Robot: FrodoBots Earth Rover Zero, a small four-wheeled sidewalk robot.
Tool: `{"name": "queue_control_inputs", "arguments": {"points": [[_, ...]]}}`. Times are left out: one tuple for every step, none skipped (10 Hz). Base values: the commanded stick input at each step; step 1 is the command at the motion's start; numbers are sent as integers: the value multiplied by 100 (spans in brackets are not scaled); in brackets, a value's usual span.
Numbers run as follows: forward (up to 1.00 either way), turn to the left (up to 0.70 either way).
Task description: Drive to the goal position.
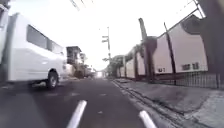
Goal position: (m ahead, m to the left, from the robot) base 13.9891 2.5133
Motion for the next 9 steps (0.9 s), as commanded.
{"name": "queue_control_inputs", "arguments": {"points": [[100,-2],[100,-2],[100,35],[100,40],[100,27],[100,0],[100,0],[100,0],[100,0]]}}
